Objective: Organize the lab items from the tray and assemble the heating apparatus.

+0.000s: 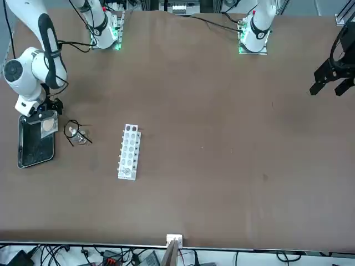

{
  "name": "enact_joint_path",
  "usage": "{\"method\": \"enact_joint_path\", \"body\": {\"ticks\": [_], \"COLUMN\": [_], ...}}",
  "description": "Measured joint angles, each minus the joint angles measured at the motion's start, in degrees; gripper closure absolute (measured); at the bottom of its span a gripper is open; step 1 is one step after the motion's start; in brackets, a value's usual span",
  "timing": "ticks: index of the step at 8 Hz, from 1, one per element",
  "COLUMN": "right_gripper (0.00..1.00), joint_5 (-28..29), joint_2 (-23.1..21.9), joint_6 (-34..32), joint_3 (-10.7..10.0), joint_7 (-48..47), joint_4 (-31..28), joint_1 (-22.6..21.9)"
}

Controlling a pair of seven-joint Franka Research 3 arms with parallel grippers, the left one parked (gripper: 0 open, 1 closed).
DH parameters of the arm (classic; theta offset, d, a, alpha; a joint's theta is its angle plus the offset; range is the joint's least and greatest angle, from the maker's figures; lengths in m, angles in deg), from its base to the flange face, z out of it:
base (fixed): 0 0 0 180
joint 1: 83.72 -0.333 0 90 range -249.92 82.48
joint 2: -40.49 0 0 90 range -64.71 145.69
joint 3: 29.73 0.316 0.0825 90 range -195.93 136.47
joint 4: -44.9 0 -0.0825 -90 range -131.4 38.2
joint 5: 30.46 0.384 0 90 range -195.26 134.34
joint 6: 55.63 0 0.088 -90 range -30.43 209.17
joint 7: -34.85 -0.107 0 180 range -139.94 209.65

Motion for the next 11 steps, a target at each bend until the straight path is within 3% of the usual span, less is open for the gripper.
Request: {"method": "enact_joint_path", "body": {"ticks": [8,10,11], "right_gripper": [0.04,0.17,0.29], "joint_5": [0.0,0.0,0.0], "joint_2": [8.1,8.4,8.4], "joint_6": [7.1,7.3,7.3], "joint_3": [0.0,0.0,-0.1], "joint_7": [-1.9,-2.1,-2.4], "joint_4": [0.0,0.2,0.3], "joint_1": [-0.6,-0.7,-0.8]}}
